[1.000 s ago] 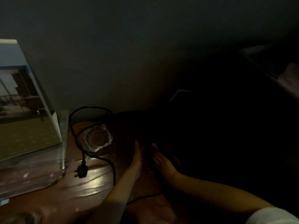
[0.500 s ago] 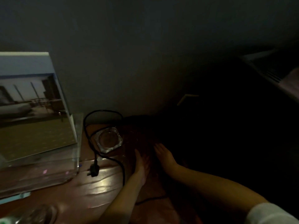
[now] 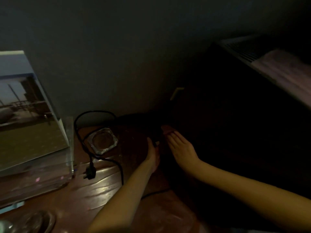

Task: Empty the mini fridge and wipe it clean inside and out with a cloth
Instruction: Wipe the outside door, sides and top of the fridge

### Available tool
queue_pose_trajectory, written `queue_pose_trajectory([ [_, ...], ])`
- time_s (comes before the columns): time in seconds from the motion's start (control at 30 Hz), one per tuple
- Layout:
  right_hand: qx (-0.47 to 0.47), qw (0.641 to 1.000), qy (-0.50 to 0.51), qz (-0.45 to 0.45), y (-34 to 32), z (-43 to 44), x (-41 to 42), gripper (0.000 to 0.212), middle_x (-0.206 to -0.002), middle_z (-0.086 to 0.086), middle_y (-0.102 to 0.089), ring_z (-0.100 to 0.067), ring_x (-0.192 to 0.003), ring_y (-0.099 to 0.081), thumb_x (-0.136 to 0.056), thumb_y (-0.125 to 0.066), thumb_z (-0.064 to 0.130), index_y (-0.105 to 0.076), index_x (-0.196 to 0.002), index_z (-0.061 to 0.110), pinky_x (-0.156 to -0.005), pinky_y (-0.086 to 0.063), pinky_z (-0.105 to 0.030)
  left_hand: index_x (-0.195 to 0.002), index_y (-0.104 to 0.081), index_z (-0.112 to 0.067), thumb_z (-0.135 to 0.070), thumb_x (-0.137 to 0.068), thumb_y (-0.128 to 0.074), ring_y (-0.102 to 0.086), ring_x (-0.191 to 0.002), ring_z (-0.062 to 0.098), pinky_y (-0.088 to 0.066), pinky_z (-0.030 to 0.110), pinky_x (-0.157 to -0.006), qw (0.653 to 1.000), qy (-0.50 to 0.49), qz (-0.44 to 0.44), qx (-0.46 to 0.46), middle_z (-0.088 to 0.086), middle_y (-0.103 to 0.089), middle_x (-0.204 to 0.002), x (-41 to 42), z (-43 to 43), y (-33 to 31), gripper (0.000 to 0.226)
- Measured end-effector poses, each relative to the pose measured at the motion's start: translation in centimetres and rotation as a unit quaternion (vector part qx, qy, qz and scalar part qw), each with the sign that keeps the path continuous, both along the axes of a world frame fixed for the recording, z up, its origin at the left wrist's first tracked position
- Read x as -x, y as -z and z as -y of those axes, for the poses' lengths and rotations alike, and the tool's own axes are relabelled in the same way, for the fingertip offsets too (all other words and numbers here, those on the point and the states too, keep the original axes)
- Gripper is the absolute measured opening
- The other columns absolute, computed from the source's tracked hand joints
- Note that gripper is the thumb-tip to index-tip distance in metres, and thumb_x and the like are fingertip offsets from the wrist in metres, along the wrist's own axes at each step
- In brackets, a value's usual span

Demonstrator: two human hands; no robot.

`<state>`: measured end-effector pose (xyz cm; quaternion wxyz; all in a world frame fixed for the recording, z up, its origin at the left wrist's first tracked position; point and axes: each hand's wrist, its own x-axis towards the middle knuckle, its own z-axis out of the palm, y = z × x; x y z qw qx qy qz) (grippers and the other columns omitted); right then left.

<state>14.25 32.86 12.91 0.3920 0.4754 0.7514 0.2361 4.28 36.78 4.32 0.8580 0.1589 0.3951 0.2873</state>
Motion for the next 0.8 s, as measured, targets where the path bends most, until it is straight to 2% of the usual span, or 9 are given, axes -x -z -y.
queue_pose_trajectory([
  [0.07, -0.002, 1.0, -0.013, 0.022, 1.7, -1.5, 0.8, 0.065, -0.161, -0.013, 0.003, -0.029, -0.149, 0.004, -0.102, -0.033, 0.033, -0.003, -0.152, 0.004, -0.118, 0.009, -0.045, -0.148, -0.033, -0.015, -0.072, -0.09, -0.007, -0.038, -0.137, 0.027, -0.033, 0.034, -0.1, 1.0, -0.01, -0.024, 0.01, 0.011, -0.038, -0.15, 0.8, -0.9, 0.3, 0.086],
  [0.13, 0.046, 0.997, -0.019, 0.05, 3.9, -1.8, 1.5, 0.068, -0.162, -0.011, 0.002, -0.029, -0.148, 0.004, -0.102, -0.036, 0.039, -0.004, -0.153, 0.007, -0.117, 0.009, -0.046, -0.151, -0.029, -0.019, -0.078, -0.086, -0.01, -0.035, -0.139, 0.027, -0.029, 0.037, -0.108, 0.997, -0.024, -0.07, -0.005, 0.009, -0.035, -0.153, 1.6, -1.7, 0.2, 0.09],
  [0.2, 0.095, 0.992, -0.013, 0.085, 6.3, -0.9, 1.2, 0.069, -0.162, -0.011, 0.004, -0.029, -0.148, 0.006, -0.102, -0.033, 0.043, -0.001, -0.153, 0.009, -0.116, 0.012, -0.043, -0.149, -0.033, -0.018, -0.081, -0.082, -0.012, -0.037, -0.137, 0.027, -0.027, 0.038, -0.114, 0.996, -0.018, -0.083, -0.029, 0.008, -0.037, -0.151, 2.3, -1.9, -0.1, 0.094],
  [0.3, 0.102, 0.991, 0.004, 0.086, 8.7, 3.8, -1.6, 0.081, -0.159, -0.02, 0.011, -0.034, -0.147, 0.013, -0.099, -0.028, 0.052, 0.011, -0.15, 0.002, -0.108, 0.023, -0.03, -0.145, -0.038, -0.011, -0.068, -0.093, -0.009, -0.038, -0.137, 0.026, -0.029, 0.034, -0.111, 0.997, 0.006, -0.063, -0.041, 0.007, -0.044, -0.144, 2.5, -0.8, -0.1, 0.083],
  [0.37, 0.172, 0.974, -0.073, 0.132, 9.4, 6.9, -3.3, 0.071, -0.161, -0.016, 0.005, -0.032, -0.148, 0.008, -0.103, -0.032, 0.039, 0.006, -0.151, 0.003, -0.105, 0.022, -0.038, -0.146, -0.038, -0.011, -0.071, -0.091, -0.006, -0.034, -0.14, 0.024, -0.023, 0.036, -0.118, 0.997, 0.025, -0.059, -0.042, 0.005, -0.04, -0.149, 2.2, 0.2, -0.1, 0.087],
  [0.43, 0.197, 0.974, -0.046, 0.103, 8.3, 9.2, -4.6, 0.063, -0.162, -0.013, 0.002, -0.029, -0.148, 0.007, -0.104, -0.031, 0.03, 0.001, -0.151, 0.004, -0.108, 0.02, -0.041, -0.148, -0.035, -0.013, -0.075, -0.088, -0.005, -0.032, -0.142, 0.022, -0.02, 0.036, -0.119, 0.996, 0.042, -0.069, -0.043, 0.006, -0.035, -0.153, 1.5, 1.2, -0.3, 0.091],
  [0.63, 0.076, 0.996, 0.033, -0.014, 2.0, 9.0, -4.3, 0.058, -0.162, -0.009, 0.002, -0.026, -0.149, 0.005, -0.105, -0.028, 0.028, -0.004, -0.152, 0.005, -0.106, 0.021, -0.039, -0.148, -0.036, -0.014, -0.075, -0.088, -0.009, -0.043, -0.134, 0.021, -0.033, 0.029, -0.109, 0.993, 0.062, -0.09, -0.045, 0.008, -0.043, -0.148, 0.2, 4.0, -1.1, 0.089],
  [0.7, 0.032, 0.997, 0.044, -0.052, 0.4, 6.7, -2.7, 0.057, -0.162, -0.011, 0.0, -0.026, -0.149, 0.002, -0.105, -0.025, 0.026, -0.003, -0.151, 0.002, -0.107, 0.02, -0.037, -0.147, -0.035, -0.01, -0.069, -0.093, -0.007, -0.039, -0.136, 0.022, -0.033, 0.026, -0.101, 0.992, 0.057, -0.095, -0.051, 0.009, -0.041, -0.149, 0.6, 4.6, -1.0, 0.084],
  [0.8, 0.008, 0.995, 0.064, -0.076, 0.9, 3.7, -0.9, 0.059, -0.162, -0.011, -0.003, -0.026, -0.149, 0.0, -0.104, -0.026, 0.03, -0.005, -0.151, 0.002, -0.114, 0.015, -0.038, -0.147, -0.033, -0.008, -0.065, -0.095, -0.006, -0.036, -0.139, 0.022, -0.032, 0.025, -0.098, 0.991, 0.044, -0.106, -0.062, 0.009, -0.038, -0.15, 1.3, 5.4, -1.2, 0.082],
])
